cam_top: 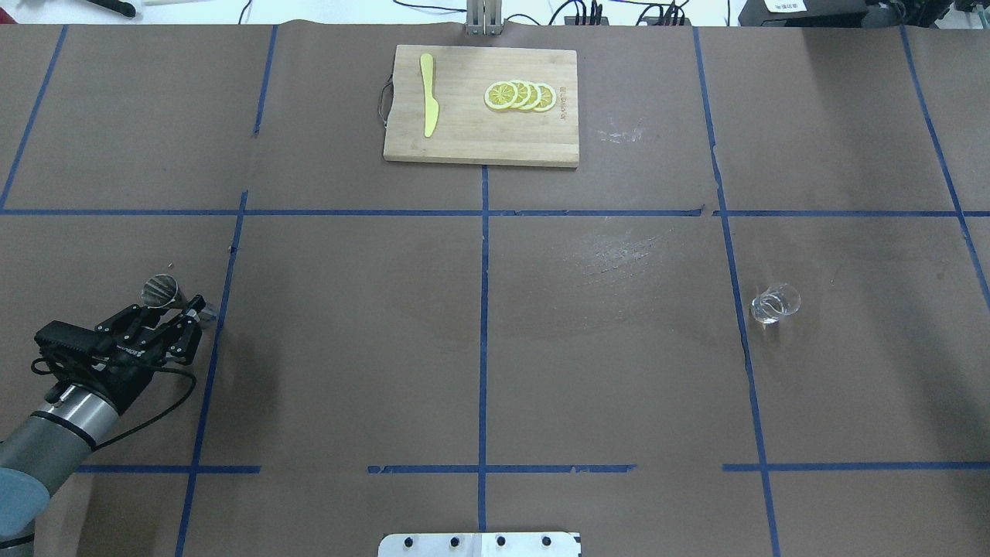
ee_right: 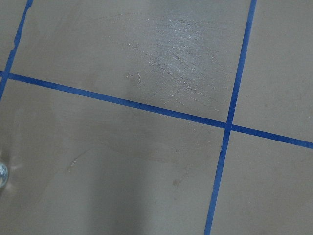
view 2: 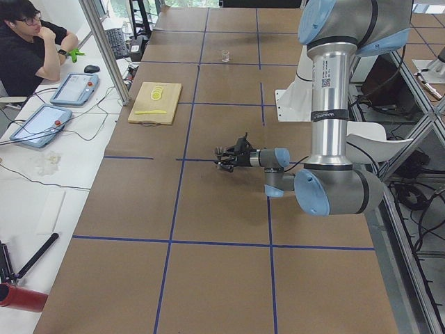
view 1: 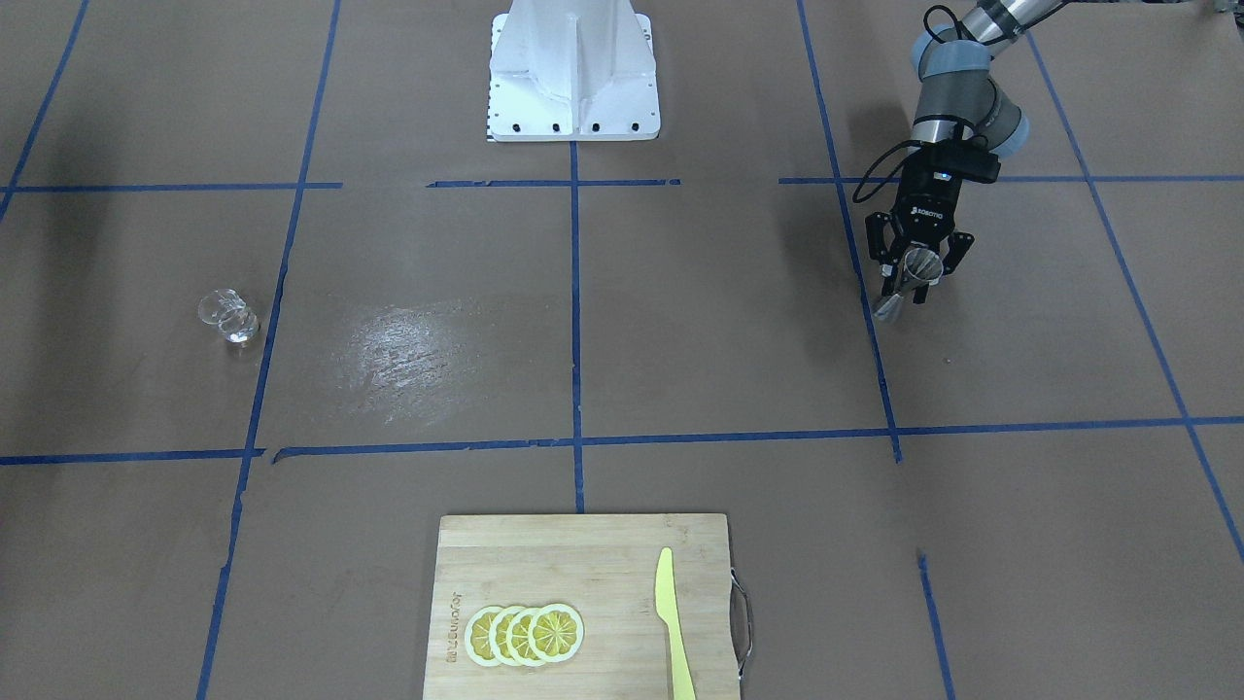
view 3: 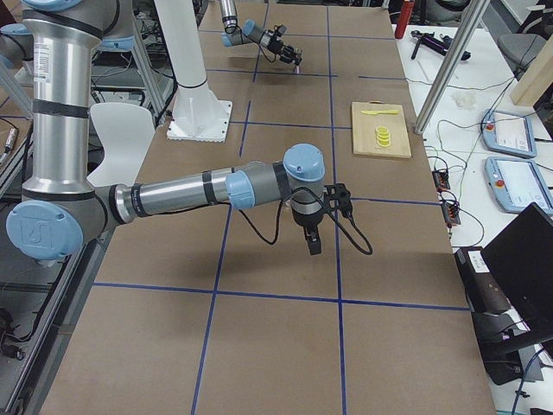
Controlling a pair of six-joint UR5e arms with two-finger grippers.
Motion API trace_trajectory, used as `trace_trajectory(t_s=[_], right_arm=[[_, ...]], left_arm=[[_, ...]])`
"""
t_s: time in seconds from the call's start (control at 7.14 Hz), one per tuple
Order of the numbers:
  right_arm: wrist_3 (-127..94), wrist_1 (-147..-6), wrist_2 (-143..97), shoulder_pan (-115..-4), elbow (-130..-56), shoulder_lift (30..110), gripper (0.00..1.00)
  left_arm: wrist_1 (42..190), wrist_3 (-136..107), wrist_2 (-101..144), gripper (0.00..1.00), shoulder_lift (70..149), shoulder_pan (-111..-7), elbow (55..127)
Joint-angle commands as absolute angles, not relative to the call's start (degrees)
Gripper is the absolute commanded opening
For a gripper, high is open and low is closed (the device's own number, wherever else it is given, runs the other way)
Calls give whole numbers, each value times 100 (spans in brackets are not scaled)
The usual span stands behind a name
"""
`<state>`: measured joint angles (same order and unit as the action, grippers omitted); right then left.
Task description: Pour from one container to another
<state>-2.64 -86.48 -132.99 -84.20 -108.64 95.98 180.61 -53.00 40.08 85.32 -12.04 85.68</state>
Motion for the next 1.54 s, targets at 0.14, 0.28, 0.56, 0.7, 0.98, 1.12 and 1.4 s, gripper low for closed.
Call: trace_trajectory(t_s=[0.14,0.28,0.56,0.7,0.98,1.12,1.4], right_arm=[[-264,-8648,-13298,-8420,-10863,9598,100],[-264,-8648,-13298,-8420,-10863,9598,100],[-264,-8648,-13298,-8420,-10863,9589,100],[-264,-8648,-13298,-8420,-10863,9589,100],[-264,-8640,-13298,-8420,-10863,9580,100],[-264,-8640,-13298,-8420,-10863,9571,100],[-264,-8640,-13298,-8420,-10872,9571,100]], left_arm=[[18070,-5300,4008,22,8525,-1204,8561],[18070,-5300,4008,0,8517,-1204,8552],[18149,-5256,4051,0,8482,-1204,8578],[18228,-5256,4078,0,8464,-1204,8665],[18858,-4498,4087,0,8446,-1204,8675],[19444,-3769,4148,0,8481,-1204,8684],[20256,-3138,5278,0,8516,-1248,8675]])
